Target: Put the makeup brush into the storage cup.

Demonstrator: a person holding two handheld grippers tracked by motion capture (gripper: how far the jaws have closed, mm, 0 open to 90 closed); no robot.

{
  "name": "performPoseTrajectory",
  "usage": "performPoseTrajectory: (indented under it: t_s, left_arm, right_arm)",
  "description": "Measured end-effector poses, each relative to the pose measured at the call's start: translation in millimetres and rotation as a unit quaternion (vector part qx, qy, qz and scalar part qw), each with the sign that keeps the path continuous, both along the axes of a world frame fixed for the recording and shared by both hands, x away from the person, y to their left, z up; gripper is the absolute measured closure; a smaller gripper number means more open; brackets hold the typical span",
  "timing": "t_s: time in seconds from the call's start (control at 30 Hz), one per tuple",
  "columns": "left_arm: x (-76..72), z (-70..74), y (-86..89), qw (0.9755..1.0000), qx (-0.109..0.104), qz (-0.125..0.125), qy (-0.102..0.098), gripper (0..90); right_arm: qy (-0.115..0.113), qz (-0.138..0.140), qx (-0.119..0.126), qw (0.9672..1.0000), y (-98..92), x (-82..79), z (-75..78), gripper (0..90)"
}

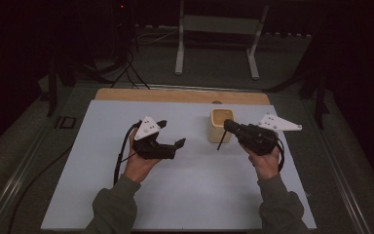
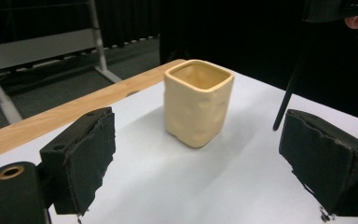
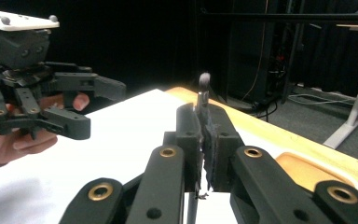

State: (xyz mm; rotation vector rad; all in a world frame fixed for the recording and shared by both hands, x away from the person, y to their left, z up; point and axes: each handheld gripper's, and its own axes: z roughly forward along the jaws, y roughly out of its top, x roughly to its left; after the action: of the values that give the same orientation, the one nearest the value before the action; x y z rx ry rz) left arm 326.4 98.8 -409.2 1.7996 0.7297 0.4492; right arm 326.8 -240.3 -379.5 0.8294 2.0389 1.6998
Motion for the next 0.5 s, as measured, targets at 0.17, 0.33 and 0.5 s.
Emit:
performPoseTrajectory:
  t_s: [0.17, 0.33, 0.5]
  left_arm:
    - [-5.1, -3.0, 16.1, 0.9999, 0.003, 0.015, -0.003, 11.9]
    - [-11.3, -5.8, 31.2, 0.9996, 0.004, 0.029, -0.005, 11.4]
    - [-17.1, -10.8, 46.8, 0.9991, 0.004, 0.043, -0.005, 11.0]
  right_arm:
    - [0.0, -0.006, -0.005, 1.0, -1.3, 4.4, 0.6, 85.2]
    - [0.001, -0.013, -0.007, 0.9999, -3.0, 8.0, 1.3, 85.3]
    - [0.003, -0.018, -0.011, 0.9998, -5.0, 11.1, 2.2, 85.3]
